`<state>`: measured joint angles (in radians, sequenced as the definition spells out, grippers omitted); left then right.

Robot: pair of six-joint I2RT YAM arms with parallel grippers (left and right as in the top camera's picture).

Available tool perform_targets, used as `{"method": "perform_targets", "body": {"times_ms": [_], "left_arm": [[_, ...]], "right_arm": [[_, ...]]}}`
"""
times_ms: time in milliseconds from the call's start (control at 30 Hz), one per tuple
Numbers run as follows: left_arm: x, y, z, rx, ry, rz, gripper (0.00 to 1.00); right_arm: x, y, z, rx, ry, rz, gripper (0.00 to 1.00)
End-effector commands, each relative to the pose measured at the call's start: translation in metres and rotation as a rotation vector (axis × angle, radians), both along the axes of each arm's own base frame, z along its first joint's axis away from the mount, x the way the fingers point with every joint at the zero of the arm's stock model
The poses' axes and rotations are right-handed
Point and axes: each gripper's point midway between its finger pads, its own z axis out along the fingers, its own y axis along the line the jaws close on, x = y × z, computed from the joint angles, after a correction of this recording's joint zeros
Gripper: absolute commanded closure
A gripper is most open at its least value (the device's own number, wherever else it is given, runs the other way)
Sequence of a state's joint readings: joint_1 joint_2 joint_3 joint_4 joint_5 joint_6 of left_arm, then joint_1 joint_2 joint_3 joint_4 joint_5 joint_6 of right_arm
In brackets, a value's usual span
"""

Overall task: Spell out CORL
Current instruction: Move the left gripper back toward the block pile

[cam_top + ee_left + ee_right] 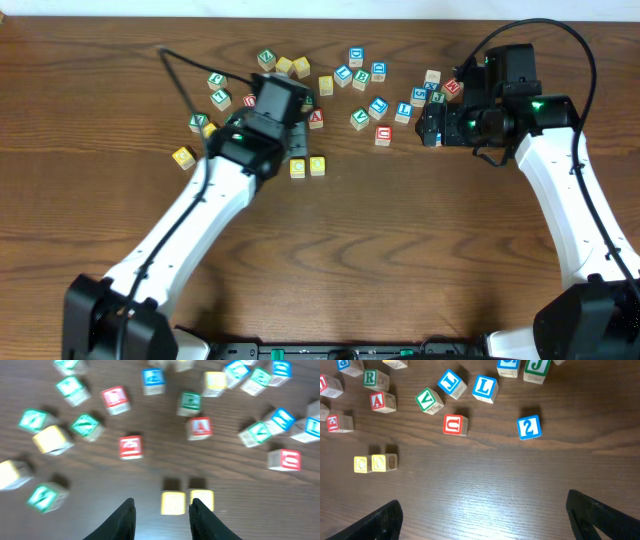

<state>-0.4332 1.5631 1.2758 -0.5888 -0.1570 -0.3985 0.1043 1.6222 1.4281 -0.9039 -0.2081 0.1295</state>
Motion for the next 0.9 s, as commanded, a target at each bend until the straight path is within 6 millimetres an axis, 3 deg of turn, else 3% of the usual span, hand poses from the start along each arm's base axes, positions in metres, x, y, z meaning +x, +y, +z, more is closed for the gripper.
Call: {"method": "perform_targets", "body": {"times_ms": [0, 300, 433, 867], "left_arm": [[0.002, 0.027, 0.015, 0.006, -0.02, 0.062, 0.65], [0.005, 0.085, 0.011, 0.021, 0.018, 0.201, 0.65], [0.007, 0.1, 0.01, 0.021, 0.02, 0.241, 0.65], [0.014, 0.126, 0.009, 0.04, 0.011, 0.278, 0.65]], "right_arm": [[0.005, 0.006, 0.008, 0.019, -0.023, 0.005, 0.01], [0.006, 0.009, 0.009, 0.029, -0.027, -0.009, 0.01], [0.006, 0.009, 0.009, 0.03, -0.026, -0.009, 0.01], [0.006, 0.009, 0.009, 0.03, -0.025, -0.009, 0.01]]}}
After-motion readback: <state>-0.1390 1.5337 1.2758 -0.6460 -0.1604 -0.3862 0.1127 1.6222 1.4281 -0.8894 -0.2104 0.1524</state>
